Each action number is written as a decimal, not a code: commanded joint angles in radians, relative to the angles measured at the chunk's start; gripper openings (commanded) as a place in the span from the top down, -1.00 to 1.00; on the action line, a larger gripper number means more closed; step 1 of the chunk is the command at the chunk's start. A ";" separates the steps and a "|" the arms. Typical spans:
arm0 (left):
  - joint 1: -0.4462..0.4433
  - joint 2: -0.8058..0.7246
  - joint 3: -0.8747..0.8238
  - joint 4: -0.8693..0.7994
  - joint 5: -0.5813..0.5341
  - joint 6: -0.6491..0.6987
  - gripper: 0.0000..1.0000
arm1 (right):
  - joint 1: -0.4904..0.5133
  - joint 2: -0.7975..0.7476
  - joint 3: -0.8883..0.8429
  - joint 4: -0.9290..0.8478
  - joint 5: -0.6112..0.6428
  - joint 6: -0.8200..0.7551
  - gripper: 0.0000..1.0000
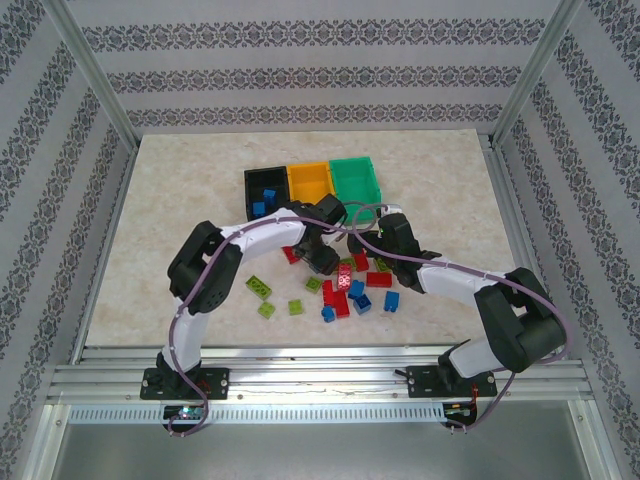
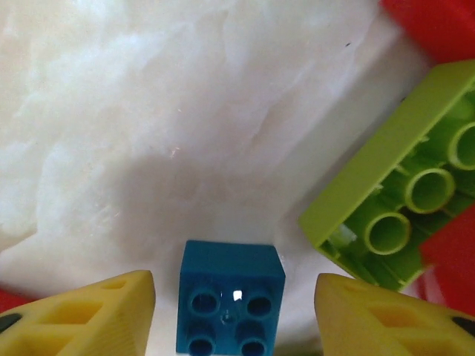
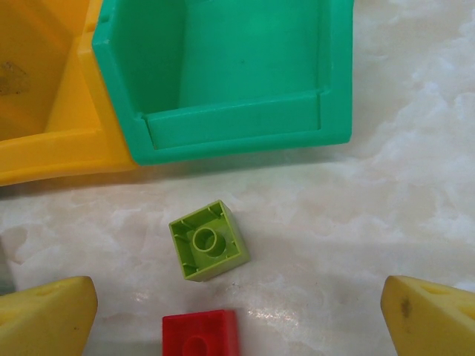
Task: Sort the legos into containers by color
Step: Pick up the lego from the center of the table, then place the lego in the container.
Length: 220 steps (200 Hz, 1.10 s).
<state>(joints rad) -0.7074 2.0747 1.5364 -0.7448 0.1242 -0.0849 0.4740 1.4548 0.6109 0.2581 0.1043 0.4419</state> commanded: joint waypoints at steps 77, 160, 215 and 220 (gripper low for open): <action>0.019 -0.061 -0.035 -0.039 -0.021 -0.028 0.32 | 0.005 -0.007 0.017 0.000 0.014 -0.007 -0.96; 0.223 -0.277 -0.044 0.016 -0.106 -0.180 0.37 | 0.006 -0.006 0.016 0.009 0.009 -0.002 -0.96; 0.353 -0.184 0.106 -0.027 -0.167 -0.253 0.36 | 0.007 -0.006 0.020 -0.003 0.009 -0.007 -0.97; 0.354 -0.170 0.125 -0.035 -0.177 -0.251 0.32 | 0.005 -0.010 0.018 -0.005 0.012 -0.008 -0.96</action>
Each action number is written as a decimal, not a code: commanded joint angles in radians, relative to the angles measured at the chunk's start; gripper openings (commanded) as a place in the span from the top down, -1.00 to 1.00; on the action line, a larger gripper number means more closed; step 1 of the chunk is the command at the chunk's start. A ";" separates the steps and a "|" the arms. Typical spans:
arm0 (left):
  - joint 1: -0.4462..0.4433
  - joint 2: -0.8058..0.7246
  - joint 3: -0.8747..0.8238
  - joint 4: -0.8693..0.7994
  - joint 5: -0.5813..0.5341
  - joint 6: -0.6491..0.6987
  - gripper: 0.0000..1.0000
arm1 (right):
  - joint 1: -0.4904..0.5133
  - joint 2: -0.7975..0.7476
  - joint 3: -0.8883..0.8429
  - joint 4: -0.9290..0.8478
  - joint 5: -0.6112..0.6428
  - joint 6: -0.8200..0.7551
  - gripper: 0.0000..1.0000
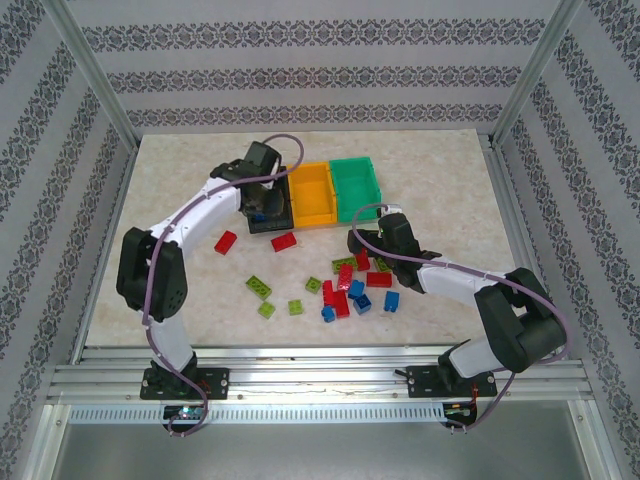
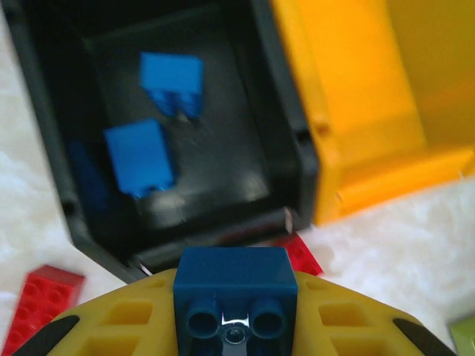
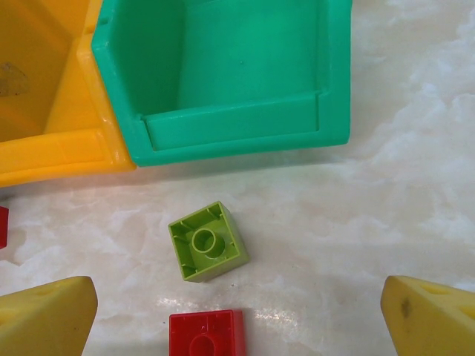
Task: Sort the legos into containers by color
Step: Place the lego in the container, then pick up the lego from the middle-left of the table.
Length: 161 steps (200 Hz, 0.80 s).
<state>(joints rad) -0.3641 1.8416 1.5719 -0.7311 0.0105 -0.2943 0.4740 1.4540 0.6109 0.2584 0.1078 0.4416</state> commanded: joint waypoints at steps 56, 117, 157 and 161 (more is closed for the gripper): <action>-0.011 -0.010 -0.015 0.069 0.002 -0.106 -0.26 | 0.005 -0.021 0.012 -0.001 0.013 -0.008 -0.97; -0.224 -0.256 -0.316 0.235 -0.005 -0.087 -0.23 | 0.004 0.004 0.019 0.009 -0.016 0.012 -0.96; -0.477 -0.319 -0.464 0.339 -0.135 -0.032 -0.21 | -0.008 0.003 0.015 0.011 -0.017 0.016 -0.97; -0.500 -0.320 -0.476 0.349 -0.137 -0.032 -0.21 | -0.009 0.002 0.014 0.012 -0.017 0.016 -0.97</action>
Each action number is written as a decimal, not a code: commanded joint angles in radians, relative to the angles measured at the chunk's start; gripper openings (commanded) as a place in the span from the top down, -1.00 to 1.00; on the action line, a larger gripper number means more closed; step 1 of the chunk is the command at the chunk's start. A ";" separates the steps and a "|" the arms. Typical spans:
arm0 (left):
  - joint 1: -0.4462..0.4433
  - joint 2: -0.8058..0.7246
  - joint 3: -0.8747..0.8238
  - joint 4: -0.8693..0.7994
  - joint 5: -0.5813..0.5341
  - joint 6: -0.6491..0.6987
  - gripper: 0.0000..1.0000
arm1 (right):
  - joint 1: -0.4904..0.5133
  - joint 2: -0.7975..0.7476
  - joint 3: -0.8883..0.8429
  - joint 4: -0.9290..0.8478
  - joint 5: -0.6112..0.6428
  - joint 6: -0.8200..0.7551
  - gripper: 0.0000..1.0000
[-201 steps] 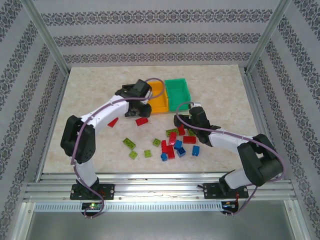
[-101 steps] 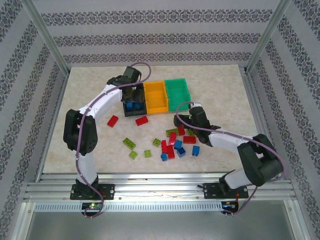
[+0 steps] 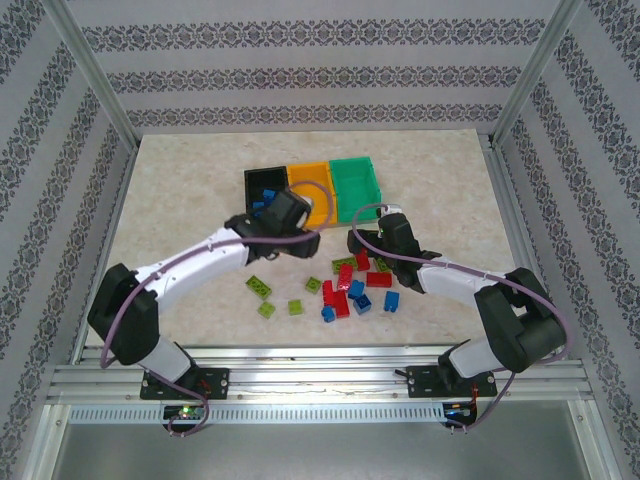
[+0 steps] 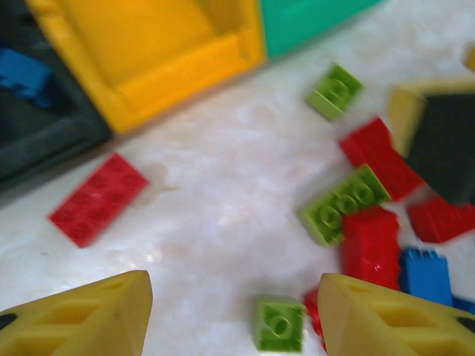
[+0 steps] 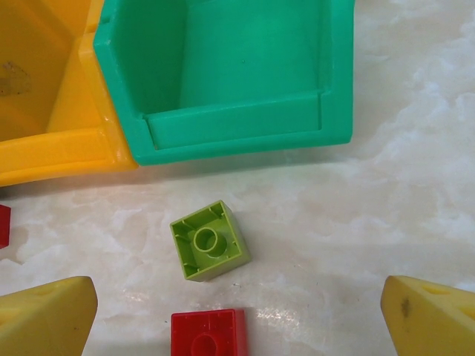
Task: Sort the legos into containers by color
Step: Pick up the lego from the middle-left of the table.
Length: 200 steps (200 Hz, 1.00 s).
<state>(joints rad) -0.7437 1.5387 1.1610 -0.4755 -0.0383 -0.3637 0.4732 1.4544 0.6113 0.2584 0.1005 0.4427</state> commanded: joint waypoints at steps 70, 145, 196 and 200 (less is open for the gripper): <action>-0.476 0.074 -0.163 0.126 -0.239 -0.119 -0.20 | -0.037 -0.002 0.007 0.014 -0.038 0.037 -0.96; -0.473 0.087 -0.215 0.048 -0.215 -0.165 -0.32 | -0.036 -0.002 0.004 0.019 -0.038 0.038 -0.96; -0.448 0.150 -0.213 0.084 -0.148 -0.142 -0.31 | -0.031 0.006 0.008 0.017 -0.041 0.039 -0.96; -0.443 0.157 -0.214 0.093 -0.138 -0.138 -0.30 | -0.031 0.006 0.011 0.012 -0.042 0.038 -0.96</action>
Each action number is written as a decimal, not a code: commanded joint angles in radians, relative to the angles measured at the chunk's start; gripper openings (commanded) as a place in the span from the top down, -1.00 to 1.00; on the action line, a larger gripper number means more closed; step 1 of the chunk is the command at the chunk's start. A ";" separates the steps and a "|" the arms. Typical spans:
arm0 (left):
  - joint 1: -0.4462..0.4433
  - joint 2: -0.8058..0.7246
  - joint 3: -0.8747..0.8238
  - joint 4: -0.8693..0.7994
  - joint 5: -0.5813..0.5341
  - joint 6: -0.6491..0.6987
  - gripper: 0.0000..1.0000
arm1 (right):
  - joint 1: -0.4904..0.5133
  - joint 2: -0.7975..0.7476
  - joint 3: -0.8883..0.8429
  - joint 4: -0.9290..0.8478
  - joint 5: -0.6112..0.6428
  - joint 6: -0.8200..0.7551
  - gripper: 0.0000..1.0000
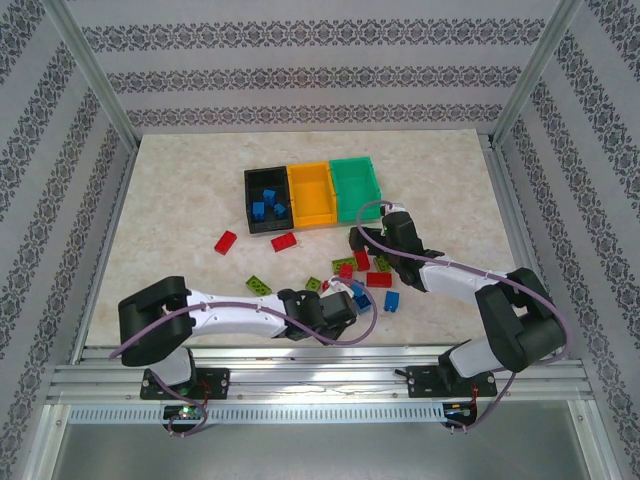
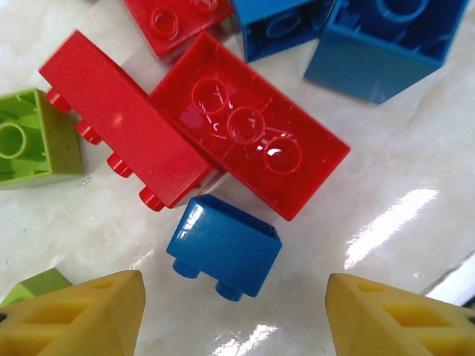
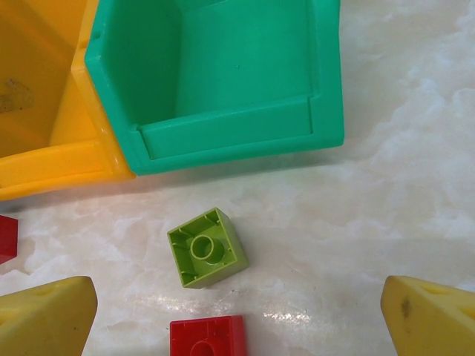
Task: Sort the legos into containers by color
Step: Pick up the lego from the middle-left of the table.
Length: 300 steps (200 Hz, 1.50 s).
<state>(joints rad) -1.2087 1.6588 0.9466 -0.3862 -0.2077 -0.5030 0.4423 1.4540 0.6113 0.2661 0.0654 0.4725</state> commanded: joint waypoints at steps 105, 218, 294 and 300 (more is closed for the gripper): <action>0.113 0.110 0.042 0.031 0.091 0.062 -0.16 | 0.002 -0.004 0.002 0.016 0.000 0.008 -0.96; 0.128 -0.118 0.009 -0.036 0.025 0.005 0.28 | 0.005 0.001 0.004 0.016 0.001 0.008 -0.96; 0.500 -0.330 0.046 -0.141 0.052 0.004 0.32 | 0.007 -0.001 0.002 0.024 -0.005 0.012 -0.96; 0.545 -0.330 0.057 -0.143 0.073 0.007 0.32 | 0.007 0.004 0.005 0.021 -0.001 0.009 -0.96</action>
<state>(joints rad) -0.8078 1.3525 0.9638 -0.4599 -0.1749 -0.4950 0.4427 1.4540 0.6113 0.2668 0.0654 0.4728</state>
